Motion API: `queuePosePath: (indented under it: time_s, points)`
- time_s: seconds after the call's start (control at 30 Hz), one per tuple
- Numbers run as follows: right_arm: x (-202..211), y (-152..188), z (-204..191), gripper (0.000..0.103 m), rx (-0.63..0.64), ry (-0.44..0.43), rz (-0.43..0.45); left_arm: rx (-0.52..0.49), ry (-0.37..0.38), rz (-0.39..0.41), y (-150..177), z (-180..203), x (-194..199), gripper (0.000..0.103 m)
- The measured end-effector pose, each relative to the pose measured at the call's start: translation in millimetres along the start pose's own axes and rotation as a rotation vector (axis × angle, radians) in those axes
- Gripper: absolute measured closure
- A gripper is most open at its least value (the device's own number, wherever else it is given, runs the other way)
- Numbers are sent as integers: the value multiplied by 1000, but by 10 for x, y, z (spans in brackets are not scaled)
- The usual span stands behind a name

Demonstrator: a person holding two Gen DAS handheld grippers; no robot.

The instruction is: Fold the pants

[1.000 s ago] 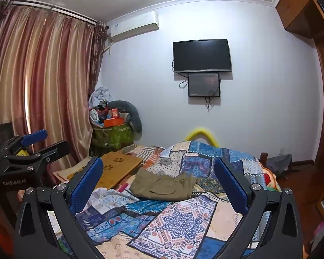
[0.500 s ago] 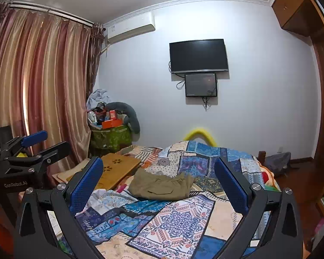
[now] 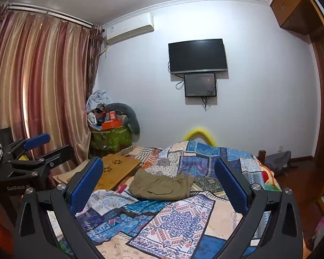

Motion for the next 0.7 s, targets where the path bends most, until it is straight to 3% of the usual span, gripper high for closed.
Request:
queuePosePath:
  time_s: [0.7]
  points:
    - [-20, 38, 43, 1, -17, 6, -17, 31, 29, -37, 40, -29, -79, 0]
Point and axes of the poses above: each gripper's, at about its wrist camera, not at the fingertips, and x roughly against the way its jaws point, z to its right, y to its underside, the point moved 10 cm from there along -x, roughly the way its jaws point, and after that the axes turned 5 degrees about x, right-handed, at the moved point
